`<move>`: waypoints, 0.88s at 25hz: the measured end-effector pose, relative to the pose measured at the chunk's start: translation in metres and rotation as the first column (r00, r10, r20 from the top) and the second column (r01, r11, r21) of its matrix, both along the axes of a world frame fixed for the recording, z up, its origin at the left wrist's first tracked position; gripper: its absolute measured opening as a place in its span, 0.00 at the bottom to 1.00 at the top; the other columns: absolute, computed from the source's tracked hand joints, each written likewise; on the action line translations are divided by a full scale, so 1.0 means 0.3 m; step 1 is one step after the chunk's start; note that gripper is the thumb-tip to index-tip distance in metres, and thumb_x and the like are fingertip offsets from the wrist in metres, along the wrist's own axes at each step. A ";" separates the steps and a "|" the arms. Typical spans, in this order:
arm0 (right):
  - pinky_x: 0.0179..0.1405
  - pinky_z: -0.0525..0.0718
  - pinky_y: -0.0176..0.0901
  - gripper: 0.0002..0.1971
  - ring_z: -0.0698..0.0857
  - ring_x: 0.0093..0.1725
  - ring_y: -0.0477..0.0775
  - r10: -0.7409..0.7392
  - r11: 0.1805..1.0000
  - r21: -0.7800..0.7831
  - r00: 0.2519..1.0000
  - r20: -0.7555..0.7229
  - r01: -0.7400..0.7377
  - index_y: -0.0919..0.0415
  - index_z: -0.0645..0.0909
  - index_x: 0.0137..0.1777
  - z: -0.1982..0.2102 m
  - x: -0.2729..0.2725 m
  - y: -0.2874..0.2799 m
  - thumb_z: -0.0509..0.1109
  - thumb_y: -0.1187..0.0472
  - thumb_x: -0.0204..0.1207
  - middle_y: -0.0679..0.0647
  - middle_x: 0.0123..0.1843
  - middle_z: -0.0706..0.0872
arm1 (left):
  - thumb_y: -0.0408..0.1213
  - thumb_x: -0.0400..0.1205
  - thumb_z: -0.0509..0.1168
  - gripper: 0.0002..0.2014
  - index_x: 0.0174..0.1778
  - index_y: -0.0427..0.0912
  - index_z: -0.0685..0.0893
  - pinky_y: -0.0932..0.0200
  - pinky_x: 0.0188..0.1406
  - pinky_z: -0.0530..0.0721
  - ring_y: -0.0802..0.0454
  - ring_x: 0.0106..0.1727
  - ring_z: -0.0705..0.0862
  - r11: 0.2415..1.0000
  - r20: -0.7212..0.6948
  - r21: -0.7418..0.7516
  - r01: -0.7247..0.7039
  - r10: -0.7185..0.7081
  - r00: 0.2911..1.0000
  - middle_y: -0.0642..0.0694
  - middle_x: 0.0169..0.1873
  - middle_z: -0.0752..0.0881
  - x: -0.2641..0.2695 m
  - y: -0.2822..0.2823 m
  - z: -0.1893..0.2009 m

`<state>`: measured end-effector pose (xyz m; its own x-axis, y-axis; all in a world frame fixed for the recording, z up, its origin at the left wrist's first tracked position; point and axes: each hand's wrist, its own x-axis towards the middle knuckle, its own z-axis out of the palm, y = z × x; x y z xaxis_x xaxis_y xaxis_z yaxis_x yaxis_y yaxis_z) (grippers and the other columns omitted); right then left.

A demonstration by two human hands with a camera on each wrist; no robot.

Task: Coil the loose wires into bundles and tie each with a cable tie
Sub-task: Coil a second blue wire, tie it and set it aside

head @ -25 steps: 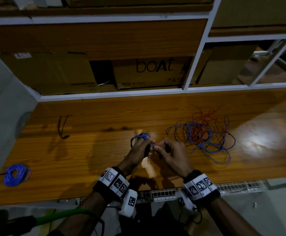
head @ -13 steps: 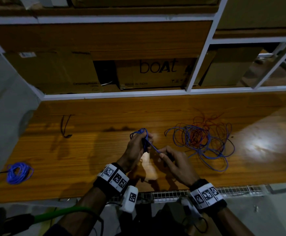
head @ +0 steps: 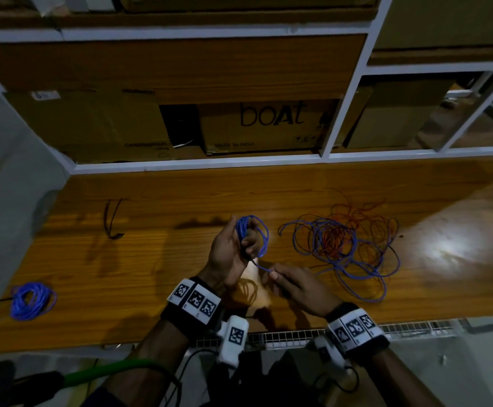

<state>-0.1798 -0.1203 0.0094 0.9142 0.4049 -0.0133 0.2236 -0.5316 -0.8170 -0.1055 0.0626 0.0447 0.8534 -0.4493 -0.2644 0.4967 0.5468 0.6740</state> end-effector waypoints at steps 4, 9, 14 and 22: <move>0.35 0.73 0.51 0.20 0.78 0.31 0.51 0.108 0.990 -0.074 0.988 -0.108 -0.117 0.53 0.79 0.42 -0.020 0.036 -0.075 0.57 0.42 0.88 0.52 0.32 0.78 | 0.50 0.90 0.48 0.24 0.39 0.40 0.79 0.58 0.24 0.54 0.56 0.18 0.61 0.979 0.005 0.057 0.195 -0.195 0.981 0.51 0.19 0.65 -0.004 0.033 0.021; 0.40 0.76 0.37 0.10 0.82 0.38 0.35 0.115 0.925 -0.322 0.957 -0.267 -0.201 0.35 0.81 0.43 -0.018 0.105 -0.227 0.62 0.44 0.85 0.43 0.40 0.86 | 0.50 0.92 0.48 0.22 0.39 0.41 0.76 0.59 0.23 0.59 0.54 0.22 0.60 0.849 0.115 0.360 0.388 -0.453 0.884 0.49 0.23 0.64 -0.034 0.090 0.067; 0.41 0.78 0.39 0.14 0.84 0.42 0.47 -0.173 0.936 -0.347 0.937 -0.303 0.061 0.57 0.85 0.45 -0.003 0.187 -0.355 0.66 0.49 0.86 0.47 0.41 0.87 | 0.51 0.91 0.50 0.22 0.39 0.41 0.77 0.60 0.25 0.62 0.54 0.24 0.61 0.765 0.077 0.480 0.429 -0.524 0.848 0.48 0.25 0.65 -0.075 0.131 0.068; 0.37 0.69 0.47 0.09 0.83 0.43 0.54 -0.158 0.894 -0.397 0.975 0.154 0.207 0.56 0.81 0.45 0.152 0.254 -0.238 0.65 0.58 0.87 0.54 0.43 0.86 | 0.56 0.91 0.48 0.25 0.45 0.38 0.76 0.61 0.26 0.66 0.55 0.23 0.67 0.611 0.043 0.712 0.345 -0.528 0.848 0.51 0.24 0.71 -0.111 -0.002 -0.043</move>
